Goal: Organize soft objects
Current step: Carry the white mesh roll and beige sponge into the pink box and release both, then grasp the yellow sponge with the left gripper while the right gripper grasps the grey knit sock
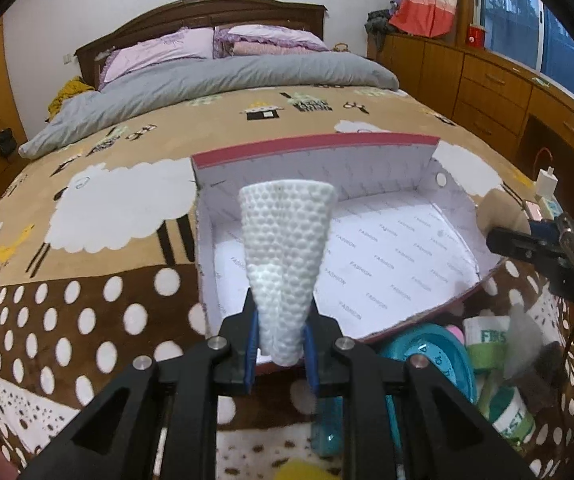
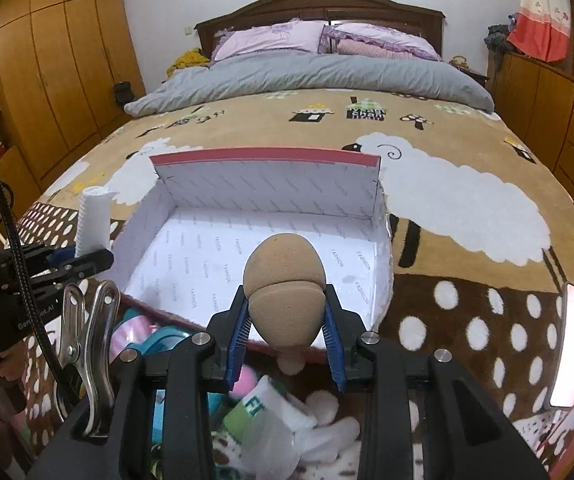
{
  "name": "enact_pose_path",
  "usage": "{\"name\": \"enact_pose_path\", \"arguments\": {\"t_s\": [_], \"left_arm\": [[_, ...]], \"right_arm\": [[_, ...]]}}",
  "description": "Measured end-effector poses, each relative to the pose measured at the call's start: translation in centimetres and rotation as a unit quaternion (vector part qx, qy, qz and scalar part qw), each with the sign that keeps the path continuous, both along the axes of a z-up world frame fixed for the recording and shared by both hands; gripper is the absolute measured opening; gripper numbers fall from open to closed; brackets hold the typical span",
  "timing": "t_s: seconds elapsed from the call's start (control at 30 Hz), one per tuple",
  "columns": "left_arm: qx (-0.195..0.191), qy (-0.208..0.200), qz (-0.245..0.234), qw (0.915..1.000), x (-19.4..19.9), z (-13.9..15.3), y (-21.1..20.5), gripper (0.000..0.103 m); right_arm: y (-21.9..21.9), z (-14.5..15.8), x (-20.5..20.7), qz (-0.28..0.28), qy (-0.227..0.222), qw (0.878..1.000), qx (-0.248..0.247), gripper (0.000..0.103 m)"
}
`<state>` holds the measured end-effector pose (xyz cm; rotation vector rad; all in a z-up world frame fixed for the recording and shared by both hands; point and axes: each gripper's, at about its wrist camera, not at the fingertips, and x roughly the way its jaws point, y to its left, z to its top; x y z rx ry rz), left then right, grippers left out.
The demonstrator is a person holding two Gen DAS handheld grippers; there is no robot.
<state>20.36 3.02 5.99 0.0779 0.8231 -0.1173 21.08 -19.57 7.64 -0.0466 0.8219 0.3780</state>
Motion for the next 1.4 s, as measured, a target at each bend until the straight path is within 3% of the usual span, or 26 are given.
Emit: {"name": "enact_pose_path", "arguments": {"t_s": [0.67, 0.73, 0.8, 0.9, 0.97, 1.1, 1.4], "left_arm": [[0.011, 0.05, 0.0, 0.9987, 5.6, -4.2, -0.4, 0.02], [0.018, 0.05, -0.005, 0.9986, 5.7, -4.3, -0.7, 0.024], [0.025, 0.043, -0.015, 0.9986, 5.5, -4.2, -1.1, 0.04], [0.037, 0.03, -0.022, 0.9986, 5.2, -3.9, -1.6, 0.054], [0.042, 0.027, -0.023, 0.9985, 5.1, -3.8, -1.8, 0.055], [0.044, 0.026, -0.018, 0.9985, 5.0, -3.5, -1.8, 0.055], [0.033, 0.016, -0.008, 0.9993, 4.1, -1.7, -1.1, 0.055]], "right_arm": [[0.1, -3.9, 5.4, -0.012, 0.042, 0.999, -0.011, 0.035], [0.0, -4.1, 5.6, -0.015, 0.043, 0.999, -0.009, 0.035], [-0.1, -4.2, 5.8, -0.016, 0.045, 0.999, -0.009, 0.035], [-0.1, -4.4, 5.9, -0.018, 0.041, 0.999, -0.014, 0.038], [-0.1, -4.4, 5.8, -0.016, 0.037, 0.999, -0.014, 0.042], [-0.2, -3.8, 5.6, -0.018, 0.025, 0.999, -0.012, 0.061], [-0.7, -2.2, 4.5, -0.017, 0.008, 1.0, -0.016, 0.063]]}}
